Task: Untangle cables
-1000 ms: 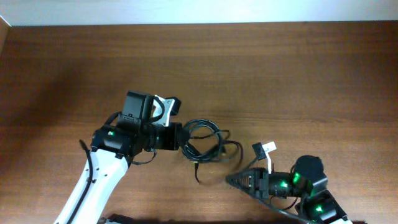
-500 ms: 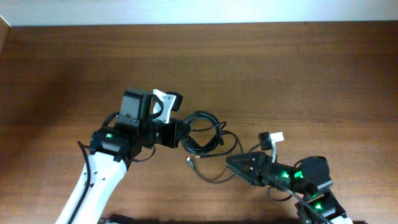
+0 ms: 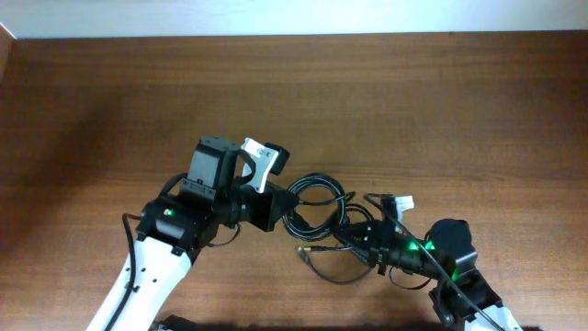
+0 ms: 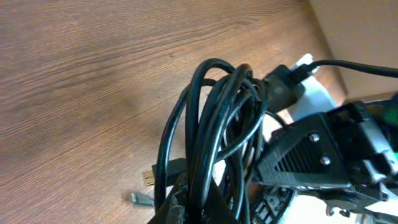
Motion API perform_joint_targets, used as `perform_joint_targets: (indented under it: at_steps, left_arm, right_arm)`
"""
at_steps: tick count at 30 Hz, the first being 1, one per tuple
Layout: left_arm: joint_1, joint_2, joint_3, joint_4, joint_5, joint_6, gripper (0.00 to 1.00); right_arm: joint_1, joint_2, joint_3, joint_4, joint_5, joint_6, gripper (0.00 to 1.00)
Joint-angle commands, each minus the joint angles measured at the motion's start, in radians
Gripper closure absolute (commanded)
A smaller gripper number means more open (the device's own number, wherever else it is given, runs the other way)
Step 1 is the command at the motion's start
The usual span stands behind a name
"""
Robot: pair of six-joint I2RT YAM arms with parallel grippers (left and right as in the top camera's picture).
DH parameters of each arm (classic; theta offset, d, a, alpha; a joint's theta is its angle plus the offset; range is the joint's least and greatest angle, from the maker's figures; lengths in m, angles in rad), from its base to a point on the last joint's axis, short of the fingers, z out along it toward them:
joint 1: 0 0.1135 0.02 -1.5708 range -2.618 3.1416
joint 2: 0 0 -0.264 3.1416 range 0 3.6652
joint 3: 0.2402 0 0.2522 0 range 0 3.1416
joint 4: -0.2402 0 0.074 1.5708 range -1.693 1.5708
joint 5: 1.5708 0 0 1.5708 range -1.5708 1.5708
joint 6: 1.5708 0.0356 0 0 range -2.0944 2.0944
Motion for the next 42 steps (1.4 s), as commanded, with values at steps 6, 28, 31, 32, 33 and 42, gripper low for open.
perform_joint_targets:
  at_steps: [6,28,31,32,33,42]
  left_arm:
    - [0.076,-0.035,0.016,0.145,0.008,-0.240,1.00]
    - [0.113,-0.055,0.016,0.093,0.058,0.259,1.00]
    - [0.113,-0.055,0.016,0.092,0.163,0.259,1.00]
    - [0.113,-0.055,0.016,0.092,0.164,0.248,1.00]
    - [0.109,-0.055,0.016,0.092,0.165,0.216,1.00]
    - [-0.080,-0.055,0.016,0.094,0.166,0.162,1.00]
  right_arm:
    - [0.006,0.001,0.006,-0.407,-0.028,-0.548,0.96]
    - [0.005,0.018,0.055,0.289,-0.004,-0.185,0.34]
    - [0.006,0.084,0.055,0.294,0.076,0.018,0.40]
    - [0.006,0.112,0.055,0.312,0.076,0.033,0.44]
    - [0.006,0.132,0.055,0.330,0.076,0.037,0.46]
    - [0.006,0.257,0.055,0.345,0.194,0.062,0.53]
